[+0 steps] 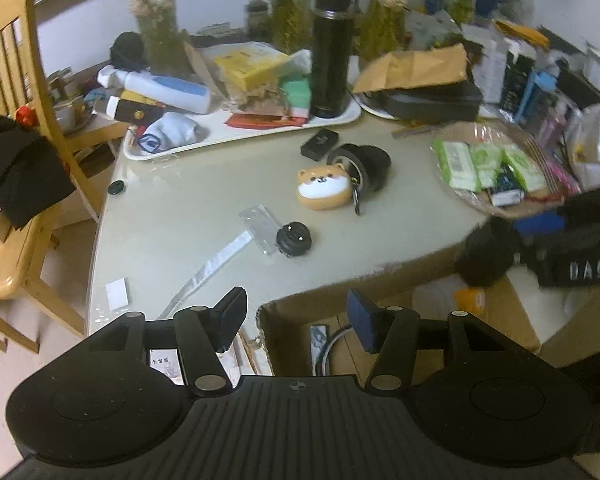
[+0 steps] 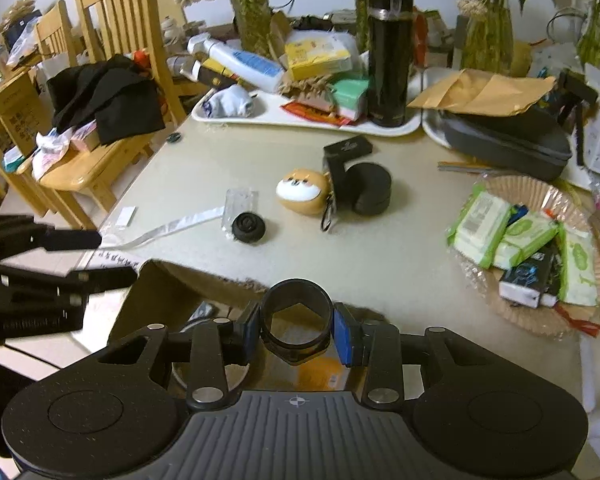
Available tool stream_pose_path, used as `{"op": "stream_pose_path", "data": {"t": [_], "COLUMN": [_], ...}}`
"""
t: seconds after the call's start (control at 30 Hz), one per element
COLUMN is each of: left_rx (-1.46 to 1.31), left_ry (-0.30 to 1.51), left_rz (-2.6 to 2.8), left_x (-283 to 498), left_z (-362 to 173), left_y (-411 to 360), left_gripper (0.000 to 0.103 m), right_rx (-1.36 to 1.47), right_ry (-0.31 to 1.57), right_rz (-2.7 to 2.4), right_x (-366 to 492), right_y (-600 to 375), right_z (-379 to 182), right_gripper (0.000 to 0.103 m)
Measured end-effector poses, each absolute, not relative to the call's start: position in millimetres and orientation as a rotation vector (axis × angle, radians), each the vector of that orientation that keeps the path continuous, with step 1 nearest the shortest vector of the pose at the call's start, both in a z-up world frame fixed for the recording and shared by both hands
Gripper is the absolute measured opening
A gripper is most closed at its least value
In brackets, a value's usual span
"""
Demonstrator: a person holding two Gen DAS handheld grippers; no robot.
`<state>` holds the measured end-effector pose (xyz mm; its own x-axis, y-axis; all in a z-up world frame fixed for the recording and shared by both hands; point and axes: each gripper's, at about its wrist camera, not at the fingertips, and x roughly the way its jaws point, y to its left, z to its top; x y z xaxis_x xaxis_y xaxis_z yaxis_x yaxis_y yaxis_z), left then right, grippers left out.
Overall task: Organize rigid objects
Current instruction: 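Open the left tool to drop the lid into the box while the right tool holds the cup, then open the right tool to release the black hexagonal cup into the box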
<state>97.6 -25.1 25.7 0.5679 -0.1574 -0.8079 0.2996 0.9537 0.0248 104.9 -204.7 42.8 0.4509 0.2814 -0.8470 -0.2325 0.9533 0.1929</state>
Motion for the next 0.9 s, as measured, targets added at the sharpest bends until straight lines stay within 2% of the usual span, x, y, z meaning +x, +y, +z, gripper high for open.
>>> {"op": "stream_pose_path", "data": {"t": [0.7,0.73,0.8,0.87,0.9], "left_rx": [0.134,0.132,0.126,0.124,0.125], "left_ry": [0.937,0.941,0.943,0.943,0.944], "left_rz": [-0.256,-0.253,-0.25,-0.25,-0.25], "left_x": [103,104,104,105,105], "left_z": [30,29,30,30,30], "left_y": [-24,-23,-22,-22,-22], "left_gripper": [0.055,0.055,0.055,0.055,0.055], "right_rx": [-0.057,-0.059,-0.065,-0.067,-0.065], "right_ry": [1.252,1.254,1.243,1.213,1.198], "right_rz": [0.394,0.393,0.384,0.374,0.369], "right_x": [86,87,87,87,88], "right_y": [-192,-192,-192,-194,-194], "right_z": [10,9,10,14,16], "right_gripper": [0.041,0.043,0.063,0.077,0.08]}}
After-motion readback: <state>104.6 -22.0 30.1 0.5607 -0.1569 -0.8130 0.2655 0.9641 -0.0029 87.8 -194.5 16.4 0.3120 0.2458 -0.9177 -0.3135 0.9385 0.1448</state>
